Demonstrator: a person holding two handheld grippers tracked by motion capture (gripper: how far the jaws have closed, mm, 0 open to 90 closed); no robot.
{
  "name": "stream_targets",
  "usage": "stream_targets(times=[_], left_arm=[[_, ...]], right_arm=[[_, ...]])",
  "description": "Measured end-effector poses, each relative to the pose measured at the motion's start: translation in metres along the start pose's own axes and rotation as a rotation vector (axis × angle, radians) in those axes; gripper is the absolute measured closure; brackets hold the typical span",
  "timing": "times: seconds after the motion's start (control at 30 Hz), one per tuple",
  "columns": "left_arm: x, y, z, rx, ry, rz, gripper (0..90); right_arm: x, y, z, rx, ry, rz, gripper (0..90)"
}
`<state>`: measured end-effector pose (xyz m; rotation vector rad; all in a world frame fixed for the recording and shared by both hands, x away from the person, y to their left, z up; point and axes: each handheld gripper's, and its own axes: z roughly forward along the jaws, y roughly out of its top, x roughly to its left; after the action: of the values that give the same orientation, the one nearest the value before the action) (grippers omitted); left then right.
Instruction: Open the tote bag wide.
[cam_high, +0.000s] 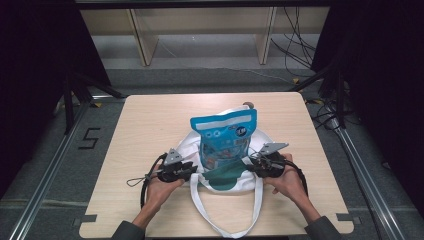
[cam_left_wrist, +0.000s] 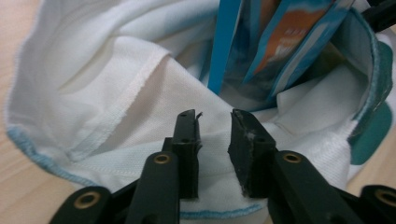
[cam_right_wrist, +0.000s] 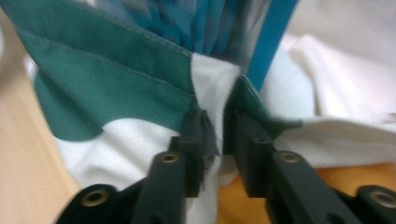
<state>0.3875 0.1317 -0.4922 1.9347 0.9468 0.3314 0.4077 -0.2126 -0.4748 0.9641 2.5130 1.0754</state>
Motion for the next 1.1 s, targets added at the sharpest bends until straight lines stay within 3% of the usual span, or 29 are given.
stream_targets(times=[0.1, 0.13, 0.17, 0.2, 0.23, 0.3, 0.4, 0.5, 0.73, 0.8, 0.97, 1.03, 1.07, 1.1], left_arm=[[0.001, 0.003, -0.01, -0.024, -0.022, -0.047, 61.5], [0.001, 0.004, -0.013, -0.035, -0.021, -0.048, 60.2], [0.002, 0.005, -0.016, -0.038, -0.016, -0.043, 58.8], [0.003, 0.006, -0.018, -0.046, -0.014, -0.037, 57.6], [0.003, 0.007, -0.02, -0.051, -0.021, -0.057, 56.2], [0.003, 0.007, -0.023, -0.07, -0.049, -0.091, 53.0], [0.001, 0.009, -0.028, -0.064, -0.045, -0.082, 49.6], [-0.003, 0.011, -0.03, -0.05, -0.019, -0.046, 46.1], [-0.008, 0.011, -0.042, -0.064, -0.034, -0.046, 40.9], [-0.009, 0.011, -0.046, -0.07, -0.031, -0.06, 40.5], [-0.007, 0.009, -0.052, -0.072, -0.023, -0.067, 39.3], [-0.006, 0.008, -0.054, -0.075, -0.026, -0.056, 38.8], [-0.005, 0.007, -0.055, -0.07, -0.024, -0.054, 38.4], [-0.006, 0.006, -0.056, -0.073, -0.018, -0.074, 38.1]], right_arm=[[-0.003, 0.002, -0.016, -0.041, 0.011, 0.033, 57.8], [0.0, 0.002, -0.022, -0.037, 0.008, 0.06, 57.7], [-0.003, 0.003, -0.026, -0.061, -0.008, 0.024, 57.5], [-0.003, 0.003, -0.031, -0.072, -0.007, 0.024, 57.3], [-0.002, 0.003, -0.035, -0.081, -0.001, 0.056, 56.4], [-0.003, 0.003, -0.041, -0.111, -0.015, 0.066, 53.8], [-0.007, 0.001, -0.047, -0.135, -0.036, 0.068, 51.4], [-0.009, 0.0, -0.051, -0.142, -0.046, 0.07, 49.3], [-0.007, -0.003, -0.057, -0.146, -0.047, 0.086, 46.7], [-0.009, -0.004, -0.059, -0.151, -0.053, 0.072, 46.4], [-0.007, -0.006, -0.06, -0.151, -0.05, 0.093, 45.9], [-0.009, -0.007, -0.061, -0.142, -0.058, 0.052, 45.5], [-0.008, -0.007, -0.061, -0.135, -0.048, 0.075, 45.4], [-0.007, -0.008, -0.06, -0.147, -0.055, 0.073, 45.3]])
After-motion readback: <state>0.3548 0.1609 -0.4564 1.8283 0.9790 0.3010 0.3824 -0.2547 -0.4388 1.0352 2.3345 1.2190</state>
